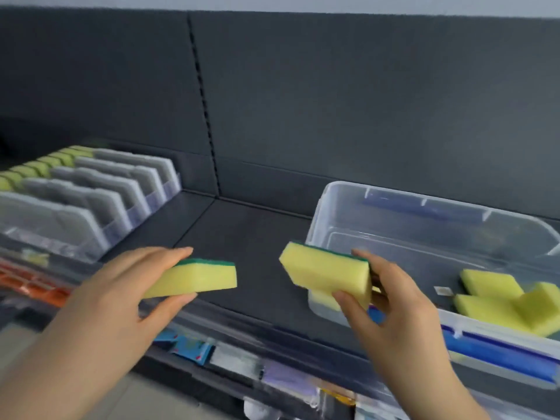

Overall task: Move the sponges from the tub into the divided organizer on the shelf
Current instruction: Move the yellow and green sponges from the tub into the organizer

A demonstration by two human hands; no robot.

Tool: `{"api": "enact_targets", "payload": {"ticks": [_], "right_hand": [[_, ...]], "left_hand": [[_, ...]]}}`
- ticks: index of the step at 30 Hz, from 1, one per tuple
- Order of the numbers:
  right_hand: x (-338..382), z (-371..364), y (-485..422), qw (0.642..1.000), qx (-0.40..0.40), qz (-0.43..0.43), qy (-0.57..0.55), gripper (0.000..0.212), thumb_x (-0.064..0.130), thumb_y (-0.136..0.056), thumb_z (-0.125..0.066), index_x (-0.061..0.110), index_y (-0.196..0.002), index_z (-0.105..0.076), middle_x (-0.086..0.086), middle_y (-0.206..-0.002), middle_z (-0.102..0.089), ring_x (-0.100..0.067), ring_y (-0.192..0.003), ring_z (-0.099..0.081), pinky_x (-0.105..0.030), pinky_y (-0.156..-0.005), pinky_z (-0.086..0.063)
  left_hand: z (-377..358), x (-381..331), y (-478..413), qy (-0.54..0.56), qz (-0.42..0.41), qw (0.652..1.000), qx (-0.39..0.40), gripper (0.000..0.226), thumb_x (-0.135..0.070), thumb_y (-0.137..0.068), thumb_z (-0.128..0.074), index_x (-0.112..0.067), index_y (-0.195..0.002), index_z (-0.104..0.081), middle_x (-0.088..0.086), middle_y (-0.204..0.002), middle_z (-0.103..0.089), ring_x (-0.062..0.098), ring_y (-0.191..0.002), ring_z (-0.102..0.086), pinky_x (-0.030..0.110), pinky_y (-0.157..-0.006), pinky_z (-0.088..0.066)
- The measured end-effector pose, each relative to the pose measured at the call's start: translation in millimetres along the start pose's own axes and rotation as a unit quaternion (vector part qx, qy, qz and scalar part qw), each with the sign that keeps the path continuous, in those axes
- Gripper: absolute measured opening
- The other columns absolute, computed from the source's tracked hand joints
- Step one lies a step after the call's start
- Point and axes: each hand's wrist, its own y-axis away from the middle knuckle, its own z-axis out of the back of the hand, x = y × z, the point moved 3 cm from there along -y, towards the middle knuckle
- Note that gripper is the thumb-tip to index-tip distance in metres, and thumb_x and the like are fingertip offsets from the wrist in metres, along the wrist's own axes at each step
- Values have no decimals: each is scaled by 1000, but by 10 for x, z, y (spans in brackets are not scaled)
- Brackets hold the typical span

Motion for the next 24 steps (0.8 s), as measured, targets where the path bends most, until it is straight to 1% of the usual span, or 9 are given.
{"api": "enact_targets", "payload": {"ticks": [2,5,8,12,15,17,20,22,24], "right_hand": [[304,-371,174,1000,14,4,-26,60,16,-66,-79,51,-105,-48,26,-99,-56,4,-91,-55,-5,-73,-43],[634,-836,372,998,36,16,-44,65,10,-66,-79,50,-107,-49,21,-98,-59,6,-88,-57,2,-67,-40],[885,-1158,459,997,54,8,-58,64,9,-67,-79,52,-106,-52,14,-99,-64,2,-85,-62,-1,-69,-44],[1189,-1544,435,993,87,5,-74,62,10,-68,-77,52,-106,-52,9,-102,-66,2,-87,-62,-4,-72,-47],[1388,-1851,331,988,122,5,-90,62,7,-70,-76,50,-107,-51,7,-103,-65,2,-89,-62,-3,-70,-46],[1496,-2068,226,986,141,9,-93,61,9,-70,-76,49,-108,-51,7,-102,-64,3,-90,-61,-1,-70,-45],[1600,-2404,-18,985,149,14,-92,58,12,-70,-76,48,-109,-52,9,-102,-65,3,-90,-61,-2,-73,-44],[1640,-2654,-229,985,146,17,-93,56,14,-70,-76,47,-108,-52,9,-103,-65,2,-90,-61,-4,-75,-45],[1684,-2920,-459,984,143,18,-101,54,17,-71,-75,48,-107,-51,11,-105,-64,2,-90,-62,-6,-77,-47]], "left_hand": [[248,428,292,2,35,999,-22,39,-42,-73,-68,-23,-108,-65,-7,-101,-61,5,-91,-52,25,-78,-41],[524,950,744,9,77,996,-37,55,-61,-73,-50,-20,-104,-66,-5,-100,-64,9,-91,-55,23,-83,-41],[780,1316,1051,12,133,989,-58,71,-77,-75,-36,-20,-105,-67,-3,-101,-65,23,-90,-63,45,-77,-50],[1052,1744,1266,-8,166,984,-72,65,-72,-73,-43,-22,-107,-66,-2,-101,-64,26,-90,-63,50,-73,-51],[1113,2023,1354,-6,189,977,-99,53,-56,-71,-50,-20,-107,-65,-1,-101,-64,23,-90,-61,43,-74,-50],[1104,2182,1355,9,201,973,-111,50,-52,-71,-50,-20,-106,-66,-3,-99,-64,15,-91,-57,33,-75,-46],[1086,2462,1260,1,205,972,-110,48,-52,-73,-50,-21,-105,-66,-7,-97,-64,6,-90,-53,27,-68,-45],[1111,2695,1126,-2,207,972,-112,43,-52,-74,-54,-26,-107,-64,-14,-99,-61,3,-90,-51,27,-67,-45],[1151,2949,926,-10,201,973,-111,33,-50,-78,-66,-37,-107,-58,-23,-102,-57,-2,-89,-49,22,-68,-43]]}}
